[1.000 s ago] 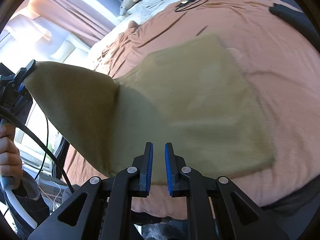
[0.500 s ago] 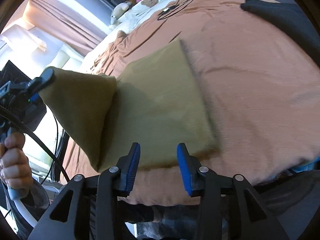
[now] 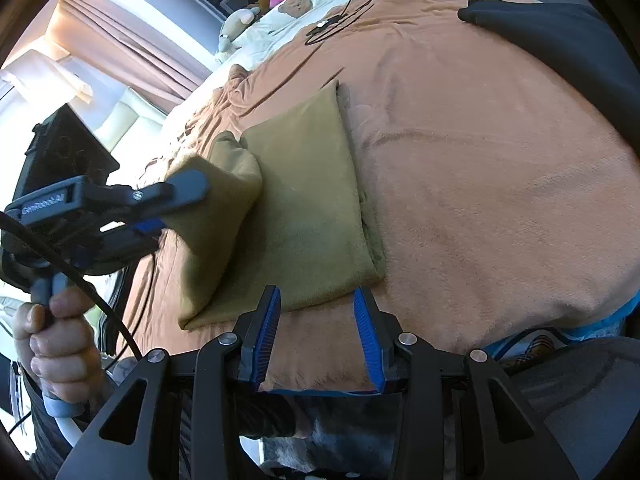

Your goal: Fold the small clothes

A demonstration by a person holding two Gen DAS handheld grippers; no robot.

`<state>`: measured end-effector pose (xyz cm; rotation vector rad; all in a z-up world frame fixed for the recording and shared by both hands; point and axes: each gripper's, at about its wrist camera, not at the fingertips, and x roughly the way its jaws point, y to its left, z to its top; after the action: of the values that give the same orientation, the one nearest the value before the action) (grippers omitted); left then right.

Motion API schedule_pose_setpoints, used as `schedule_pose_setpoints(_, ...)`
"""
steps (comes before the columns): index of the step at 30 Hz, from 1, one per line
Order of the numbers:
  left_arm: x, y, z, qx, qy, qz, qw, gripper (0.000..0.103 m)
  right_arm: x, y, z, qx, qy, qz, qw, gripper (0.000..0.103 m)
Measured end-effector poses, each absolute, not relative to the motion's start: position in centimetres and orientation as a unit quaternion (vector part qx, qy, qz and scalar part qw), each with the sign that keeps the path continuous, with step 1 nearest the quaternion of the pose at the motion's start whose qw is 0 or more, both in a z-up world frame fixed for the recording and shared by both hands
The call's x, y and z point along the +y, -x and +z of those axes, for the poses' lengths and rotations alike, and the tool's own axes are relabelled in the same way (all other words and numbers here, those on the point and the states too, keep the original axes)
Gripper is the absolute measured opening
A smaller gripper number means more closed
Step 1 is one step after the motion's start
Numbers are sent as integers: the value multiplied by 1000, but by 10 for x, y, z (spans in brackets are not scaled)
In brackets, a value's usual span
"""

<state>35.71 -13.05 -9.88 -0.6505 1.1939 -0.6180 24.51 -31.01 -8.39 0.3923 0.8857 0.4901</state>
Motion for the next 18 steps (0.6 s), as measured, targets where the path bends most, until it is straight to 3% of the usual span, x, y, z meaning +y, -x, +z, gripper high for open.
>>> schedule_pose_setpoints(3,-123,-353,-98,532,304,-277,740,55,-307,-247,-83,425,-181,239,854,36)
schedule_pose_setpoints(18,-15,-310,-115,523,308,-153,780,56,-268,-278,-74,439,-103,254,856,36)
